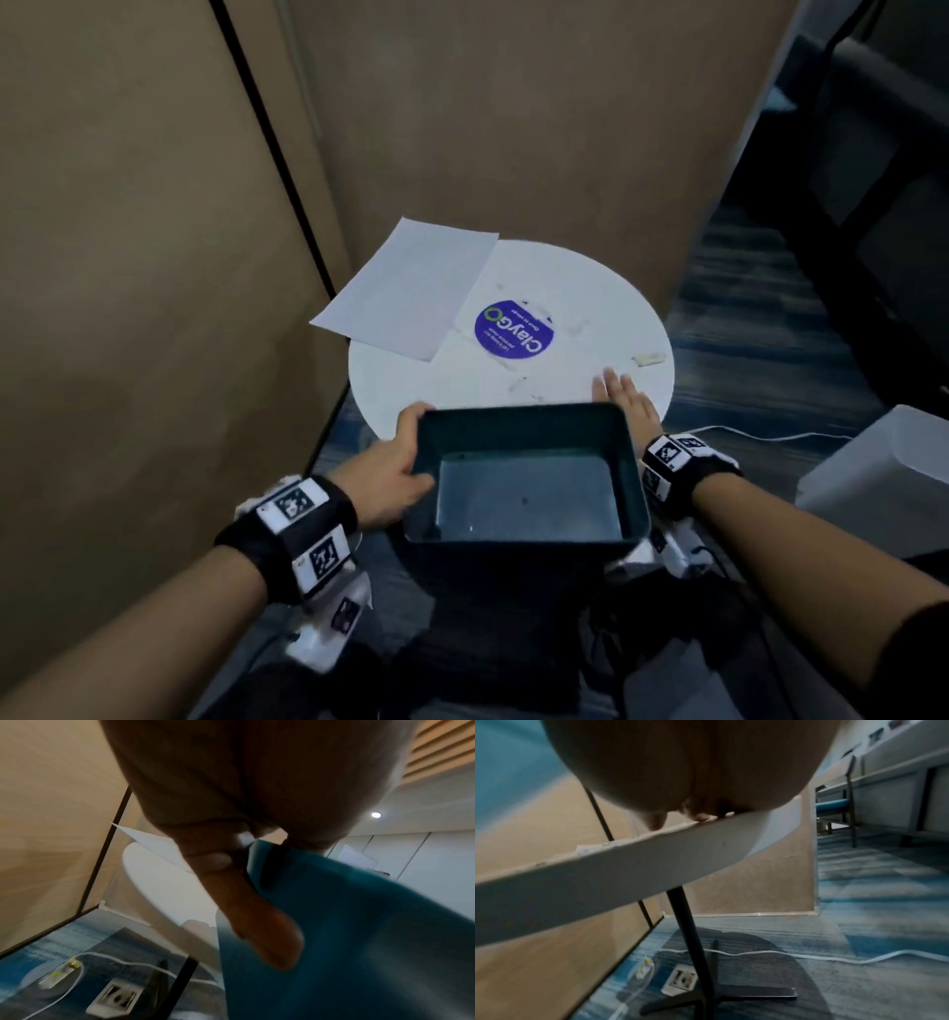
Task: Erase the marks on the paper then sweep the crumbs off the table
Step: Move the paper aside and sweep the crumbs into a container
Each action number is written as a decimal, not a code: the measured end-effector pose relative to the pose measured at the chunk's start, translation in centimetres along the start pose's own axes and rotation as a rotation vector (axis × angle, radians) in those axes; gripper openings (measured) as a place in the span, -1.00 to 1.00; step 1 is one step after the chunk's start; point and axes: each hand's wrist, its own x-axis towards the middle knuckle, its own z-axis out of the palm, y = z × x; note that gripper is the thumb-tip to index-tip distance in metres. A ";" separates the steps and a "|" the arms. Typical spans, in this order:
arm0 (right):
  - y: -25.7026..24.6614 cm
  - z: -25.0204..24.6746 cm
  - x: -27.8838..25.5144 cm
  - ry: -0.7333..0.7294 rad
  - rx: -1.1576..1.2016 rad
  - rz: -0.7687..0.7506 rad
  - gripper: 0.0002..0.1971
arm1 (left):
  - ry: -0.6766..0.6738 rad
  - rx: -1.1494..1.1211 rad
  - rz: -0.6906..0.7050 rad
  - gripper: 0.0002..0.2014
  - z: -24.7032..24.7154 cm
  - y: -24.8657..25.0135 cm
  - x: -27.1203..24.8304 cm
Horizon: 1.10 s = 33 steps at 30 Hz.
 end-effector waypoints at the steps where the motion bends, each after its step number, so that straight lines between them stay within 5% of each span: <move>1: -0.4 -0.3 0.0 0.015 -0.048 -0.033 -0.34 | -0.048 0.027 -0.010 -0.32 0.2 -0.2 -1.0; 7: -1.2 -2.7 0.7 0.087 0.107 -0.157 -0.42 | -0.344 0.193 -0.071 -0.26 3.6 -1.8 -2.1; 11: -2.1 -3.0 3.8 0.011 0.165 -0.239 -0.29 | -0.474 0.225 -0.119 -0.22 6.8 -3.3 -0.4; 17: -4.8 -2.0 5.1 -0.090 -0.091 -0.307 -0.18 | -0.386 0.105 -0.188 -0.18 8.3 -5.3 2.8; 22: -5.0 -0.7 -2.0 -0.267 -0.261 -0.552 0.02 | -0.299 0.081 -0.195 -0.21 8.7 -6.4 5.3; 26: -3.7 -1.0 -4.9 -0.302 -0.010 -0.695 0.00 | -0.214 0.069 -0.199 -0.42 9.4 -7.3 7.1; 29: -2.7 -2.1 -2.2 -0.078 0.101 -0.574 0.08 | -0.133 0.095 -0.202 -0.73 9.6 -7.4 8.1; 33: -2.1 -1.3 -0.5 -0.121 -0.022 -0.328 -0.16 | -0.073 0.071 -0.191 -0.78 10.2 -7.9 8.7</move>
